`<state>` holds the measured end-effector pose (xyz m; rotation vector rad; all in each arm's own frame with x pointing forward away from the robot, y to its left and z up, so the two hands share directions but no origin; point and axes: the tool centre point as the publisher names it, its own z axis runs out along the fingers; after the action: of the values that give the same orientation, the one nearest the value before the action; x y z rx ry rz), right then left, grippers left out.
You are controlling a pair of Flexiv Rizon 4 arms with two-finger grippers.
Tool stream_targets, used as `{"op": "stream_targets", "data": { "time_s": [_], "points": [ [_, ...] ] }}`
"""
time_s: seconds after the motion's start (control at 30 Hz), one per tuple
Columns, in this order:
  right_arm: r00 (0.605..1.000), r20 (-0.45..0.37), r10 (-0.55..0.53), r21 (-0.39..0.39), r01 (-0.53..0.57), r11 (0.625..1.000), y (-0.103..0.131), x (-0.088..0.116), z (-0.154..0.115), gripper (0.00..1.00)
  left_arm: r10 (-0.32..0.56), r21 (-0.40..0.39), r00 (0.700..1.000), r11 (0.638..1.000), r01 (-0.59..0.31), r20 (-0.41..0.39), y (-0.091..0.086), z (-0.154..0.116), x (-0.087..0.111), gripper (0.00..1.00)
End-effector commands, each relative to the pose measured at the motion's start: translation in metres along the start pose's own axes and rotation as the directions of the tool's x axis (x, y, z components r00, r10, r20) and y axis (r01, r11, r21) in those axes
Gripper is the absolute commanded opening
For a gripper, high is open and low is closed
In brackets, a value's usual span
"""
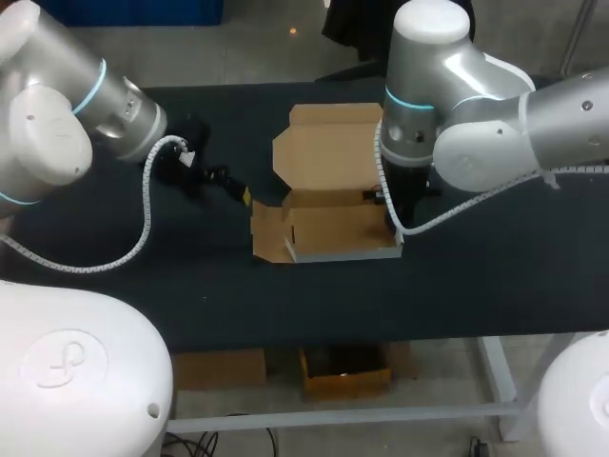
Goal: Assemble the packaging by folding the flat box into shape, placing the metal phone stand inside, and closing the box properly
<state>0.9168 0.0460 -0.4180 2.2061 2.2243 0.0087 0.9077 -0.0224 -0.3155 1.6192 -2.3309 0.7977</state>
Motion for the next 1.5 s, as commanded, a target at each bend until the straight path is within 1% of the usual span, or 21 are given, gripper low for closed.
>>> {"op": "stream_targets", "data": {
  "time_s": [0.03,0.07,0.13,0.2,0.43,0.53,0.6,0.7,0.77,0.8,0.83,0.97,1.0,1.07,1.13,1.2,1.37,1.43,1.47,1.5],
  "points": [
    [1.0,0.0,0.0,0.002,0.0,1.0,-0.001,0.0,-0.001,0.0,-0.377,-0.167,0.925,0.916,0.364,-0.053,-0.007,0.02,-0.006,1.0],
    [1.0,0.0,0.0,0.002,0.0,1.0,-0.001,0.0,-0.001,0.0,-0.393,-0.182,0.917,0.909,0.376,-0.066,-0.006,0.024,-0.006,1.0],
    [1.0,0.0,0.0,0.002,0.0,1.0,-0.001,0.0,-0.001,0.0,-0.41,-0.185,0.91,0.9,0.394,-0.057,-0.004,0.028,-0.004,1.0],
    [1.0,0.0,0.0,0.002,0.0,1.0,-0.001,0.0,-0.001,0.0,-0.433,-0.208,0.898,0.887,0.411,-0.073,-0.002,0.035,-0.001,1.0],
    [1.0,0.0,0.0,0.002,0.0,1.0,-0.001,0.0,-0.001,0.0,-0.49,-0.253,0.869,0.852,0.458,-0.076,0.003,0.058,0.007,1.0],
    [1.0,0.0,0.0,0.002,0.0,1.0,-0.001,0.0,-0.001,0.0,-0.495,-0.252,0.866,0.849,0.463,-0.074,0.004,0.065,0.009,1.0],
    [1.0,0.0,0.0,0.002,0.0,1.0,-0.001,0.0,-0.001,0.0,-0.486,-0.24,0.87,0.857,0.455,-0.085,0.005,0.068,0.01,0.98],
    [1.0,0.0,0.0,0.002,0.0,1.0,-0.001,0.0,-0.001,0.0,-0.457,-0.209,0.884,0.878,0.431,-0.096,0.005,0.071,0.01,0.85],
    [1.0,0.0,0.0,0.002,0.0,1.0,-0.001,0.0,-0.001,0.0,-0.427,-0.182,0.897,0.897,0.404,-0.114,0.005,0.072,0.009,0.83],
    [1.0,0.0,0.0,0.002,0.0,1.0,-0.001,0.0,-0.001,0.0,-0.424,-0.171,0.899,0.899,0.404,-0.105,0.005,0.072,0.009,0.83],
    [1.0,0.0,0.0,0.002,0.0,1.0,-0.001,0.0,-0.001,0.0,-0.415,-0.164,0.902,0.904,0.394,-0.118,0.005,0.073,0.008,0.79],
    [1.0,0.0,0.0,0.002,0.0,1.0,-0.001,0.0,-0.001,0.0,-0.415,-0.161,0.901,0.905,0.394,-0.128,0.006,0.074,0.006,0.53],
    [1.0,0.0,0.0,0.002,0.0,1.0,-0.001,0.0,-0.001,0.0,-0.408,-0.154,0.903,0.909,0.388,-0.135,0.007,0.075,0.006,0.5],
    [1.0,0.0,0.0,0.002,0.0,1.0,-0.001,0.0,-0.001,0.0,-0.399,-0.145,0.907,0.913,0.381,-0.135,0.008,0.076,0.008,0.48],
    [1.0,0.0,0.0,0.002,0.0,1.0,-0.001,0.0,-0.001,0.0,-0.393,-0.139,0.909,0.917,0.375,-0.138,0.008,0.077,0.009,0.43],
    [1.0,0.0,0.0,0.002,0.0,1.0,-0.001,0.0,-0.001,0.0,-0.388,-0.135,0.911,0.919,0.371,-0.139,0.008,0.08,0.01,0.42],
    [1.0,0.0,0.0,0.002,0.0,1.0,-0.001,0.0,-0.001,0.0,-0.38,-0.129,0.916,0.922,0.365,-0.129,0.007,0.088,0.012,0.32],
    [1.0,0.0,0.0,0.002,0.0,1.0,-0.001,0.0,-0.001,0.0,-0.381,-0.129,0.917,0.921,0.366,-0.12,0.005,0.089,0.012,0.23],
    [1.0,0.0,0.0,0.002,0.0,1.0,-0.001,0.0,-0.001,0.0,-0.383,-0.127,0.918,0.921,0.369,-0.105,0.004,0.09,0.012,0.16],
    [1.0,0.0,0.0,0.002,0.0,1.0,-0.001,0.0,-0.001,0.0,-0.383,-0.127,0.918,0.92,0.37,-0.101,0.004,0.09,0.013,0.0]
  ]
}}
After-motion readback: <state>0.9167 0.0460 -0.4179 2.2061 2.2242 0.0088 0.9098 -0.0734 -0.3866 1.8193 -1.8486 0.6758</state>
